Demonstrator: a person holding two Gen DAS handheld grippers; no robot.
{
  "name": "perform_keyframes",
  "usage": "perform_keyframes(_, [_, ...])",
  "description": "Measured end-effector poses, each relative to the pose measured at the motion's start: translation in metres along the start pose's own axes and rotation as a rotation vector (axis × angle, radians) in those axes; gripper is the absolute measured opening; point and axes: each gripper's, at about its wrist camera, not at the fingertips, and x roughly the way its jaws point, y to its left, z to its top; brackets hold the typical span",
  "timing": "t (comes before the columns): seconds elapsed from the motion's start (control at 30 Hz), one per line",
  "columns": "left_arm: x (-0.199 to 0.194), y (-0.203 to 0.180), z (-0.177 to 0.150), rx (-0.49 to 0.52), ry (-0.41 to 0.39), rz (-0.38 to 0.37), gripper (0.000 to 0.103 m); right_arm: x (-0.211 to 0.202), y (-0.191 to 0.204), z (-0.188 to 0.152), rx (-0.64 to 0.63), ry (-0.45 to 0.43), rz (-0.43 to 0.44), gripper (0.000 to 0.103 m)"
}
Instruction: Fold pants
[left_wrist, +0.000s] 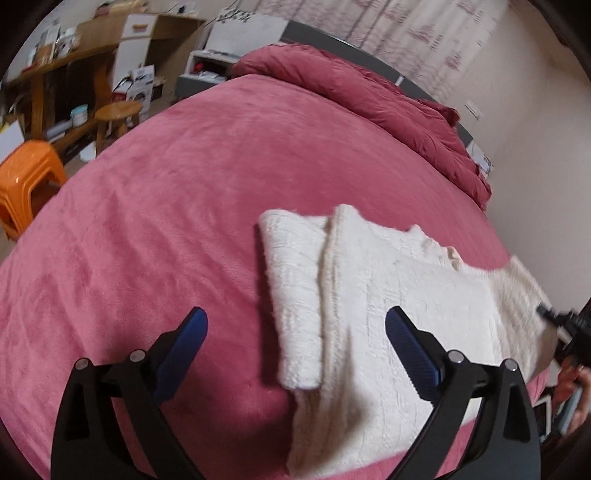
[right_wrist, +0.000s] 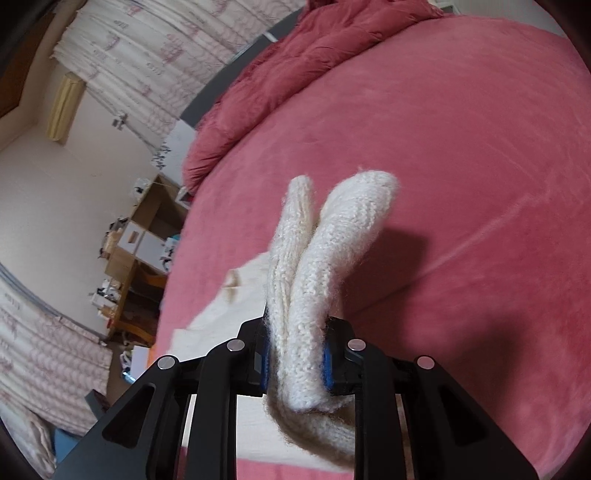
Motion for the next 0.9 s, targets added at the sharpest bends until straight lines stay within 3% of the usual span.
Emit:
perform_keyframes(0.2, [-0.004, 0.001, 0.003, 0.024, 0.035, 0.067, 0.098, 0.003, 0.080, -0.012, -0.115, 0.003, 0.004, 0.019])
perform_keyframes(0.43, [0.002, 0.027, -0.002, -0.080, 0.119, 0.128, 0.098, 0.040, 0.166, -0.046, -0.286, 0.042, -0.015, 0.019])
perform_keyframes(0.63, [-0.006, 0.050, 0.002, -0.169, 0.086, 0.129, 0.098, 0.099, 0.223, -0.102, -0.500, 0.078, -0.081, 0.019])
perform_keyframes(0.9, [-0.017, 0.075, 0.006, -0.280, 0.013, 0.110, 0.098, 0.159, 0.251, -0.168, -0.680, 0.146, -0.117, 0.019])
